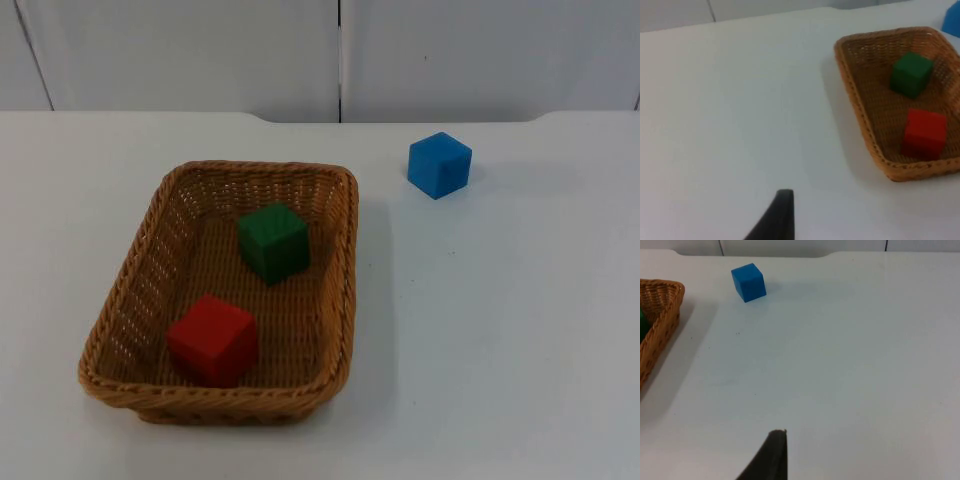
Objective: Pick up one cube with each hand and place exactly two cubes into the same basket, leaving the remaining cube outside.
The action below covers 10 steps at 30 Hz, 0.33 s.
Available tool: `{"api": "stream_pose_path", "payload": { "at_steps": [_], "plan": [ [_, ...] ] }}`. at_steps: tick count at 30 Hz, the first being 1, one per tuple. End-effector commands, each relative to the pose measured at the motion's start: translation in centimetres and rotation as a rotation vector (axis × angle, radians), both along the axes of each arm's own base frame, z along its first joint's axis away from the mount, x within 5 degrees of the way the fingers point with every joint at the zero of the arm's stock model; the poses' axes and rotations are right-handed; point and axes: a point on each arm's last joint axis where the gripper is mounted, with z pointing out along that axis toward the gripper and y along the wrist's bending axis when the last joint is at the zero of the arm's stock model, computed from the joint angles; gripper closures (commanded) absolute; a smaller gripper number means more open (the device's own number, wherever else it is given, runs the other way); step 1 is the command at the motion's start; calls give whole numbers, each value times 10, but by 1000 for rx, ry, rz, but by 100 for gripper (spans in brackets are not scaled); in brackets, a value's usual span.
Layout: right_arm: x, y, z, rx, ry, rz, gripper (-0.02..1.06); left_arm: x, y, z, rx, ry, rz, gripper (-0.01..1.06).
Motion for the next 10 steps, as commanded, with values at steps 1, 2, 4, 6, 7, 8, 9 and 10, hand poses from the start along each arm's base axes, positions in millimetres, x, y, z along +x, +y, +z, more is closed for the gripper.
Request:
{"api": "stream_pose_path", "payload": {
  "at_steps": [1, 2, 4, 6, 7, 8, 9, 10],
  "plan": [
    [0, 0, 0, 8, -9, -5, -1, 1, 0, -1, -7, -8, 32, 0],
    [0, 0, 0, 8, -9, -5, -1, 1, 0, -1, -7, -8, 47, 0],
    [0, 0, 0, 8, -9, -5, -1, 1, -1, -1, -7, -8, 77, 0],
    [0, 0, 0, 8, -9, -5, -1, 1, -1, -1, -7, -9, 88, 0],
    [0, 0, 0, 8, -9, -5, -1, 1, -1, -1, -7, -9, 102, 0],
    [0, 0, 0, 8, -9, -5, -1, 1, -1, -1, -7, -9, 115, 0],
    [0, 0, 0, 8, -9, -5, -1, 1, -1, -1, -7, -9, 126, 0],
    [0, 0, 0, 8, -9, -5, -1, 1, -1, -1, -7, -9, 126, 0]
  ]
}}
